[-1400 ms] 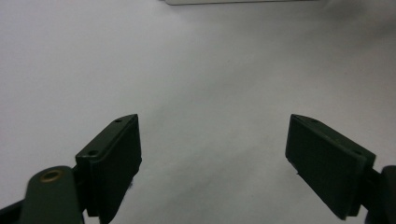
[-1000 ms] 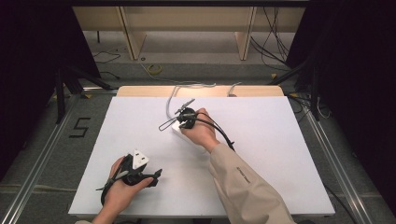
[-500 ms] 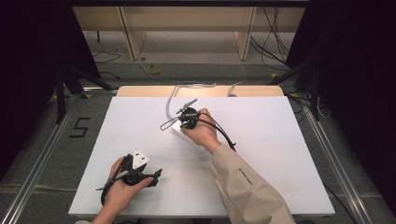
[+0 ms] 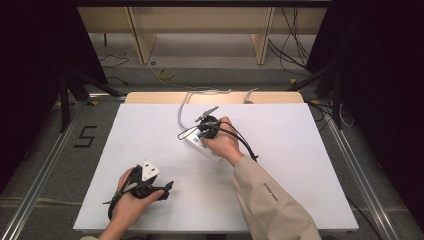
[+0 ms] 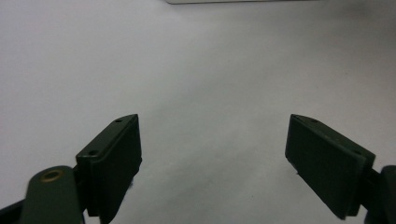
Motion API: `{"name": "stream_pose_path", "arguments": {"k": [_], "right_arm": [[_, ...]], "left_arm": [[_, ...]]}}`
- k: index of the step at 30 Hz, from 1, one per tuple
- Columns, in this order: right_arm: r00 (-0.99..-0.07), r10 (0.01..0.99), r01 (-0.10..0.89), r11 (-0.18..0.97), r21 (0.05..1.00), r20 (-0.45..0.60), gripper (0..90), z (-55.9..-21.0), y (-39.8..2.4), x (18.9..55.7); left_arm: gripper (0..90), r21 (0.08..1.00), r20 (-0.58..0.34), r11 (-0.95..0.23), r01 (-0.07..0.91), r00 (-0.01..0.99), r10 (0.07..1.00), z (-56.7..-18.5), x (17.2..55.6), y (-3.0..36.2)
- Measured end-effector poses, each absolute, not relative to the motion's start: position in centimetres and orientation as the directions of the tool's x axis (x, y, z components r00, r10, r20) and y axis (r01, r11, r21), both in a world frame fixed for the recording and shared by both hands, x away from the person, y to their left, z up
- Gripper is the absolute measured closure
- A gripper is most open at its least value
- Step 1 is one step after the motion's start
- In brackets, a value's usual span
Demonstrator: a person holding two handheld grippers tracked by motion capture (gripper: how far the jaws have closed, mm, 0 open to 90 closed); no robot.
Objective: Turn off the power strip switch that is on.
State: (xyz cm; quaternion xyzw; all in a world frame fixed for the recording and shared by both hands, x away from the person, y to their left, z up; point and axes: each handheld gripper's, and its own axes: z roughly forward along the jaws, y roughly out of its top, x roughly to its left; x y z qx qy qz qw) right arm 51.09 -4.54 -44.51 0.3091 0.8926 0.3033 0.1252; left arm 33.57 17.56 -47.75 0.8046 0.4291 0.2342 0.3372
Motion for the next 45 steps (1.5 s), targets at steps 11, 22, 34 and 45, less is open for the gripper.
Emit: {"name": "stream_pose_path", "arguments": {"k": [11,22,34,45], "right_arm": [[-0.774,0.633,0.479,0.613,0.629,-0.027,90.0,-44.0,-5.8,50.5],[-0.775,0.632,0.472,0.603,0.642,-0.023,90.0,-43.5,-7.1,49.8],[-0.752,0.659,0.496,0.570,0.654,-0.004,90.0,-43.3,-10.2,48.7],[-0.737,0.675,0.507,0.547,0.666,0.007,90.0,-43.1,-13.0,47.3]], "left_arm": [[18.1,0.743,0.087,-0.404,0.534,0.521,0.849,-47.8,33.6,17.6],[18.1,0.743,0.085,-0.401,0.536,0.519,0.850,-47.8,33.6,17.6],[18.1,0.741,0.085,-0.401,0.539,0.516,0.852,-47.8,33.6,17.7],[18.2,0.740,0.080,-0.396,0.544,0.513,0.855,-47.9,33.6,17.7]]}}
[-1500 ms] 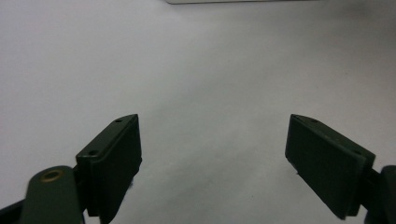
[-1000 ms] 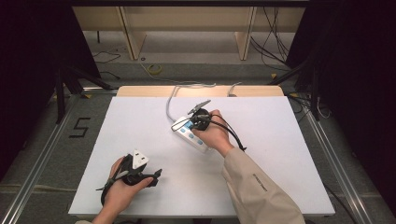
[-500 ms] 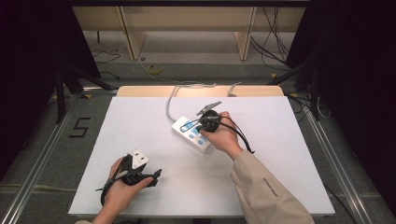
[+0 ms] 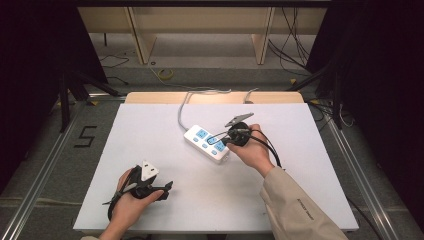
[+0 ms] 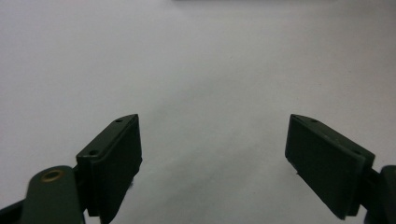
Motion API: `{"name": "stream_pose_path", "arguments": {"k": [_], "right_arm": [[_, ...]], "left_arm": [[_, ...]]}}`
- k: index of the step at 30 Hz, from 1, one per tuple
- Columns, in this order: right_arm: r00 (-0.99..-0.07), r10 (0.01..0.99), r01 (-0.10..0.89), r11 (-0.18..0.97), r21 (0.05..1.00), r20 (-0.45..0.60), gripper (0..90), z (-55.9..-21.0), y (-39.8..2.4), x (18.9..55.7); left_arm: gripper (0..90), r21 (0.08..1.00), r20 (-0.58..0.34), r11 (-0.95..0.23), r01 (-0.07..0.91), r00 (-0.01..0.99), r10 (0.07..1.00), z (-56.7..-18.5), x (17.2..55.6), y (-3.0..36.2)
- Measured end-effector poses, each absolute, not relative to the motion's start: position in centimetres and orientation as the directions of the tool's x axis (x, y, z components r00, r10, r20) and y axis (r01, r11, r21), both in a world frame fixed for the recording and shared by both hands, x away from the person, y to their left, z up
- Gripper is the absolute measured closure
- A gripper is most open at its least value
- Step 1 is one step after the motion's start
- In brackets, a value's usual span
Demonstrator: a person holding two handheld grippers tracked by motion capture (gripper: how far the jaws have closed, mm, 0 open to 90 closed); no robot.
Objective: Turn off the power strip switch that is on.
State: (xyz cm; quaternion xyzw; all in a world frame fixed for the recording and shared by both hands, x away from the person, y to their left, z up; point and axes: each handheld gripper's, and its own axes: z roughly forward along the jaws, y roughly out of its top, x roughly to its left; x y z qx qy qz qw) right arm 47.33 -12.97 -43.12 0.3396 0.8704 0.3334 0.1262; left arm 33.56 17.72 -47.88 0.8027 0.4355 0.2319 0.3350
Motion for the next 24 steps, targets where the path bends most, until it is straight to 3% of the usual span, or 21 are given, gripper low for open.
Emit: {"name": "stream_pose_path", "arguments": {"k": [24], "right_arm": [[-0.726,0.686,0.528,0.514,0.675,0.045,88.5,-43.9,-17.4,43.8]], "left_arm": [[18.3,0.738,0.076,-0.394,0.548,0.513,0.855,-48.0,33.6,17.7]]}}
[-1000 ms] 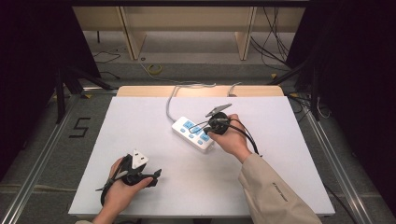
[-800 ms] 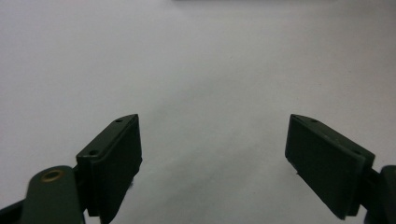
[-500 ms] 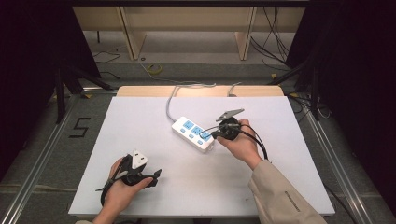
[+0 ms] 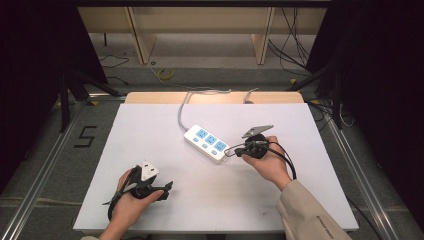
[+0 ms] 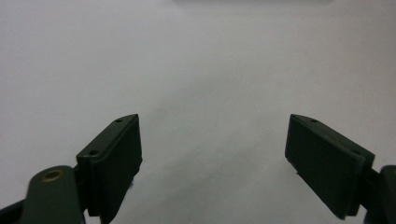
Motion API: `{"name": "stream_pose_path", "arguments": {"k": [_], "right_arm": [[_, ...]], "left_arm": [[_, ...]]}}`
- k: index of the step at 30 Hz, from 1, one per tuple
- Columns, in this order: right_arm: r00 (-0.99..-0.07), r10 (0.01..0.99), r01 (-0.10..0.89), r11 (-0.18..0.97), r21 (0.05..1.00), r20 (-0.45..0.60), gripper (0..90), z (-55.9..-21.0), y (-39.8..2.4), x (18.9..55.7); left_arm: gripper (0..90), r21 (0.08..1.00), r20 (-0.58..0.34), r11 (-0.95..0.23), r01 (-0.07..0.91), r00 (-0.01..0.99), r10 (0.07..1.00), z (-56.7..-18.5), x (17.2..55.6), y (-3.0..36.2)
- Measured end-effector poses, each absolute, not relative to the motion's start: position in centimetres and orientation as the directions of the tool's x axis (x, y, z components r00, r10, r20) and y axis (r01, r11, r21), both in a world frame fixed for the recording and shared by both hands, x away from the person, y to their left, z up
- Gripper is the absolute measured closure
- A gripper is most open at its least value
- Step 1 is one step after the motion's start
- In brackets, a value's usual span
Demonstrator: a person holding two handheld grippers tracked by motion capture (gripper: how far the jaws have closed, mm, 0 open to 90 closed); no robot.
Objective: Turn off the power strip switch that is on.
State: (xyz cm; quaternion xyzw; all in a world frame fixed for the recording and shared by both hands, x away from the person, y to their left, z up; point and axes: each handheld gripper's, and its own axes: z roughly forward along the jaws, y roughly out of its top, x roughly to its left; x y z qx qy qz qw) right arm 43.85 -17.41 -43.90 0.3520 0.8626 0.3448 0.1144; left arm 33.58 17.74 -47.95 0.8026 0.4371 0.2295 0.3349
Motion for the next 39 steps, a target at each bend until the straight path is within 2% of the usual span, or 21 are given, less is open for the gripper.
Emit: {"name": "stream_pose_path", "arguments": {"k": [10,22,30,39], "right_arm": [[-0.706,0.705,0.547,0.490,0.679,0.060,81.8,-44.3,-19.7,42.5],[-0.677,0.730,0.573,0.441,0.691,0.096,66.5,-45.2,-21.9,40.8],[-0.689,0.717,0.566,0.441,0.697,0.106,57.9,-45.8,-22.9,39.4],[-0.697,0.709,0.547,0.429,0.719,0.107,52.2,-46.4,-24.0,37.9]], "left_arm": [[18.3,0.738,0.074,-0.392,0.549,0.511,0.856,-48.0,33.6,17.7],[18.3,0.736,0.073,-0.392,0.552,0.511,0.856,-48.0,33.6,17.7],[18.3,0.735,0.072,-0.390,0.555,0.508,0.858,-48.0,33.6,17.7],[18.2,0.734,0.072,-0.389,0.557,0.506,0.860,-48.0,33.6,17.8]]}}
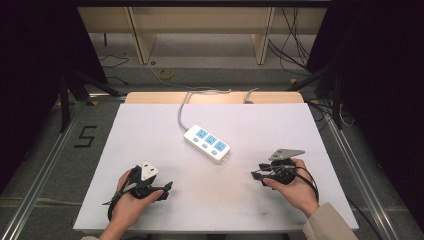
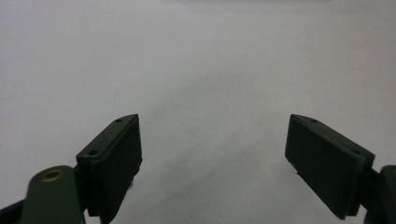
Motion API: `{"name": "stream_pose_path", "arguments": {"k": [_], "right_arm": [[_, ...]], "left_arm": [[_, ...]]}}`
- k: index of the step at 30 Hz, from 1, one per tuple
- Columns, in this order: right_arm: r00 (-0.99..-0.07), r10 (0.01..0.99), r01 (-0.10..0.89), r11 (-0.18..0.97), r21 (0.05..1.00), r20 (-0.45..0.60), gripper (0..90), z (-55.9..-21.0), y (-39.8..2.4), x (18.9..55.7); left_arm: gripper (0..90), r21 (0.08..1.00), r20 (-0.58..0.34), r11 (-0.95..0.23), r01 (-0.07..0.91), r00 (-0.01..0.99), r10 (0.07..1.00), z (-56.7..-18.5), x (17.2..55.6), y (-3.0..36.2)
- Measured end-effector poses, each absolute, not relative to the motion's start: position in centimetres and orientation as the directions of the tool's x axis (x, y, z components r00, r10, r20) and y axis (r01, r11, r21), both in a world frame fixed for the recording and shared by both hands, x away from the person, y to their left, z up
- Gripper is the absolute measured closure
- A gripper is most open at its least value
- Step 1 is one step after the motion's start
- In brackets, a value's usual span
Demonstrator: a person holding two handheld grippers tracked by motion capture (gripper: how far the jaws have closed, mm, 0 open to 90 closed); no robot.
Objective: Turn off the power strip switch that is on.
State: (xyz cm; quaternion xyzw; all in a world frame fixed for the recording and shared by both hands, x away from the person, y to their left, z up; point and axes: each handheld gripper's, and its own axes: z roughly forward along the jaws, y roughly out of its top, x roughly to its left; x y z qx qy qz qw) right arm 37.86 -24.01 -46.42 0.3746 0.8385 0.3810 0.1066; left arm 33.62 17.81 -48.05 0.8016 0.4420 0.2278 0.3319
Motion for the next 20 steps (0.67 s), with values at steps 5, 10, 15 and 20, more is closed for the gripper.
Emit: {"name": "stream_pose_path", "arguments": {"k": [5,10,15,20], "right_arm": [[-0.710,0.693,0.530,0.413,0.741,0.121,50.1,-47.0,-24.6,36.8],[-0.707,0.699,0.521,0.415,0.746,0.105,45.9,-47.5,-24.8,35.9],[-0.706,0.704,0.509,0.425,0.748,0.080,43.2,-47.6,-24.8,35.6],[-0.699,0.712,0.501,0.422,0.756,0.065,41.7,-47.7,-24.9,35.3]], "left_arm": [[18.1,0.731,0.070,-0.387,0.561,0.503,0.861,-48.0,33.6,17.9],[18.1,0.733,0.066,-0.382,0.563,0.500,0.864,-48.0,33.7,17.9],[18.2,0.733,0.055,-0.366,0.573,0.487,0.872,-48.1,33.8,18.3],[17.7,0.728,0.065,-0.364,0.582,0.470,0.880,-48.3,34.1,18.8]]}}
